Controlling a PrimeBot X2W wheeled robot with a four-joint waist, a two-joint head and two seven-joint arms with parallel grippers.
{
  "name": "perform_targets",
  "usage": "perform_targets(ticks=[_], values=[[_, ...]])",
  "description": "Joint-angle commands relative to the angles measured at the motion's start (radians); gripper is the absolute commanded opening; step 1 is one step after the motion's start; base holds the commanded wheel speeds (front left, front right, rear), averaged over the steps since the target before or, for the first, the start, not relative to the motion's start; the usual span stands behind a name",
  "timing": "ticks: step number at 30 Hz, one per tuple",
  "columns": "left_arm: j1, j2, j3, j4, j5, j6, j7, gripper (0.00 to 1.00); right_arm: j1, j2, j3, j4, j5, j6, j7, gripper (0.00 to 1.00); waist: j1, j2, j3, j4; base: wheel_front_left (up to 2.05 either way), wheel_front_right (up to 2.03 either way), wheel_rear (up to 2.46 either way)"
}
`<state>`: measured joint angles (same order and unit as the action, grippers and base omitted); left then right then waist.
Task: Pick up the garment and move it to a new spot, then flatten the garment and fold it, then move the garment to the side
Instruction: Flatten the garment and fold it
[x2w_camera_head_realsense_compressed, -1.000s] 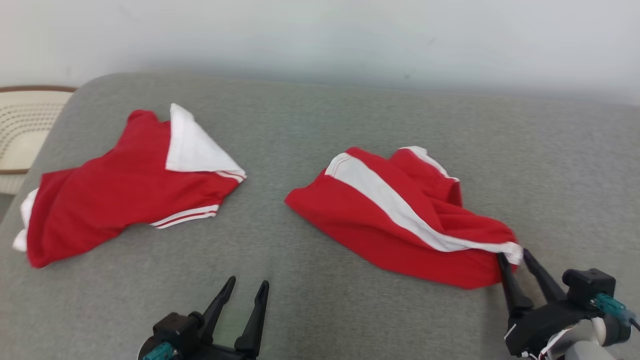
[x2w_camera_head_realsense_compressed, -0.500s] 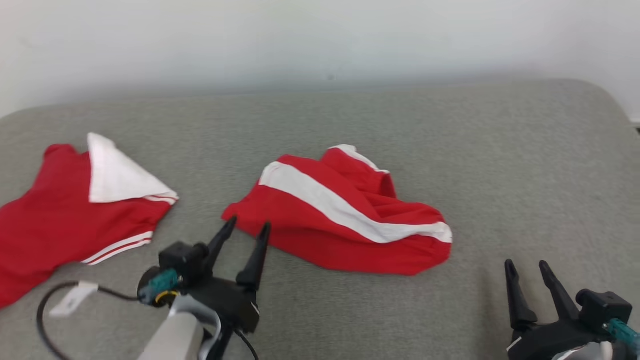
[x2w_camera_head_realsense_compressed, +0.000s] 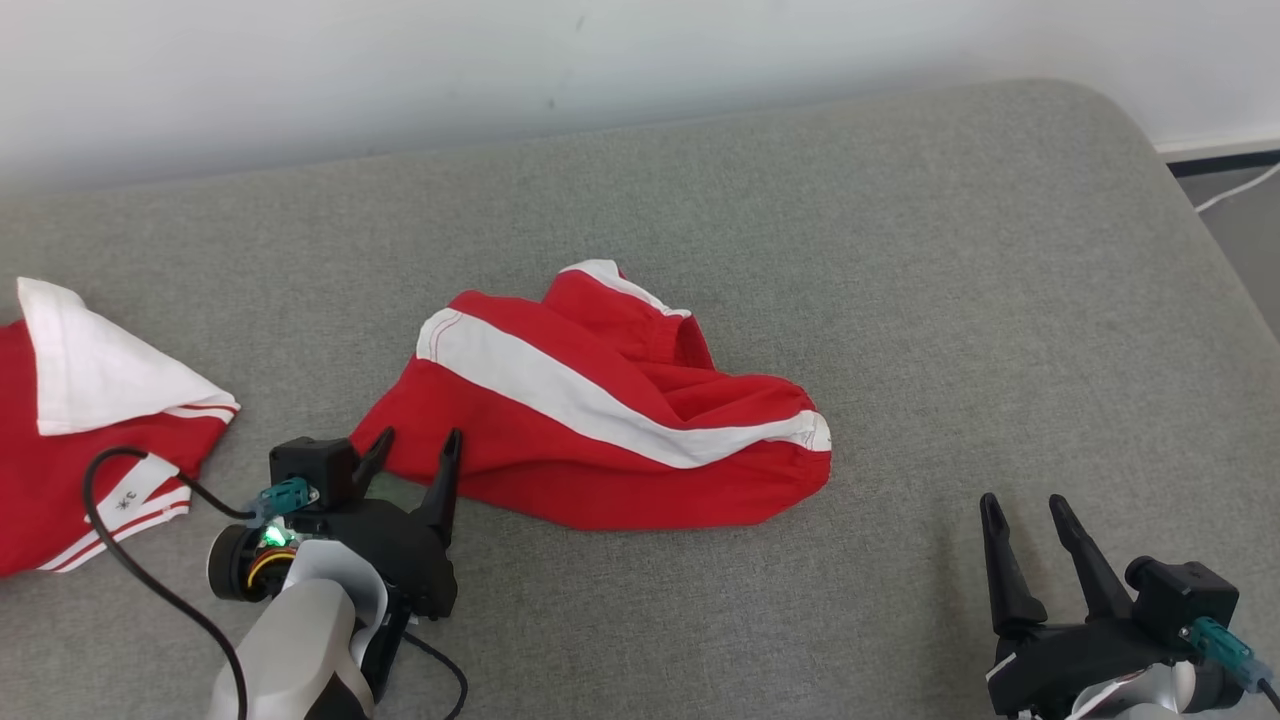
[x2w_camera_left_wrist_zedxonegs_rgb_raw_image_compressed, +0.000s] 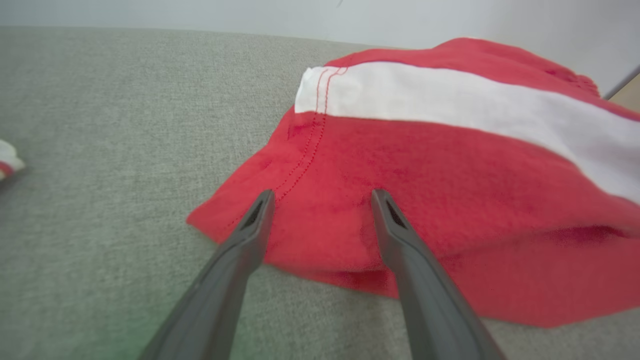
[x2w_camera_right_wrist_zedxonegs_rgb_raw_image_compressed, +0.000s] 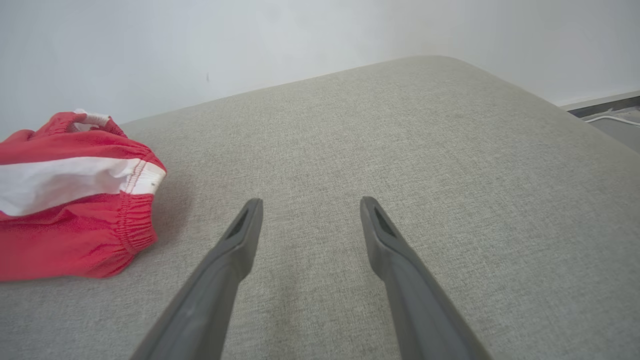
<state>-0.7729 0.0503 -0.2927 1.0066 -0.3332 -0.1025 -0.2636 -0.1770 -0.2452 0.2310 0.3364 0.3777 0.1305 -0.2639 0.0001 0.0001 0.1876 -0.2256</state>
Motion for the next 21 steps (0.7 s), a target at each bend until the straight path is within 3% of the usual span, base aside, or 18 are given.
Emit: perform_targets(ticks=[1, 3, 4, 5, 6, 16, 21], values=[[-0.007, 0.001, 0.0, 0.009, -0.001, 0.005, -0.002, 1.0, -0.013, 0.002, -0.001, -0.002, -0.007, 0.001, -0.001, 1.0, -0.0001, -0.0001, 0.007, -0.005, 0.0, 0.0, 0.0], [-0.01, 0.002, 0.0, 0.022, -0.002, 0.003, -0.002, 1.0, -0.018, 0.002, -0.005, -0.001, -0.009, 0.001, -0.001, 1.0, -0.0001, -0.0001, 0.009, -0.001, 0.0, 0.0, 0.0], [-0.012, 0.001, -0.006, 0.023, 0.002, 0.002, -0.002, 0.43, -0.021, 0.003, -0.007, -0.001, -0.009, 0.001, -0.001, 1.0, -0.0001, -0.0001, 0.01, 0.003, 0.0, 0.0, 0.0], [-0.011, 0.001, -0.011, 0.032, 0.006, 0.0, -0.002, 0.05, -0.021, 0.004, -0.008, -0.001, -0.009, 0.001, -0.001, 1.0, -0.0001, -0.0001, 0.01, 0.006, 0.0, 0.0, 0.0], [-0.009, 0.002, -0.014, 0.035, 0.001, -0.002, -0.002, 0.0, -0.022, 0.006, -0.009, -0.002, -0.008, 0.001, -0.001, 1.0, -0.0001, -0.0001, 0.011, 0.009, 0.0, 0.0, 0.0], [0.071, 0.001, -0.018, 0.007, -0.018, -0.008, -0.001, 0.0, -0.014, 0.01, -0.027, -0.01, -0.011, 0.001, -0.001, 1.0, -0.0001, -0.0001, -0.026, 0.065, 0.0, 0.0, 0.0], [0.145, 0.001, 0.009, -0.113, -0.04, 0.018, -0.001, 0.0, 0.005, 0.015, -0.028, -0.011, -0.01, 0.001, -0.001, 1.0, -0.0001, -0.0001, -0.058, 0.093, 0.0, 0.0, 0.0]])
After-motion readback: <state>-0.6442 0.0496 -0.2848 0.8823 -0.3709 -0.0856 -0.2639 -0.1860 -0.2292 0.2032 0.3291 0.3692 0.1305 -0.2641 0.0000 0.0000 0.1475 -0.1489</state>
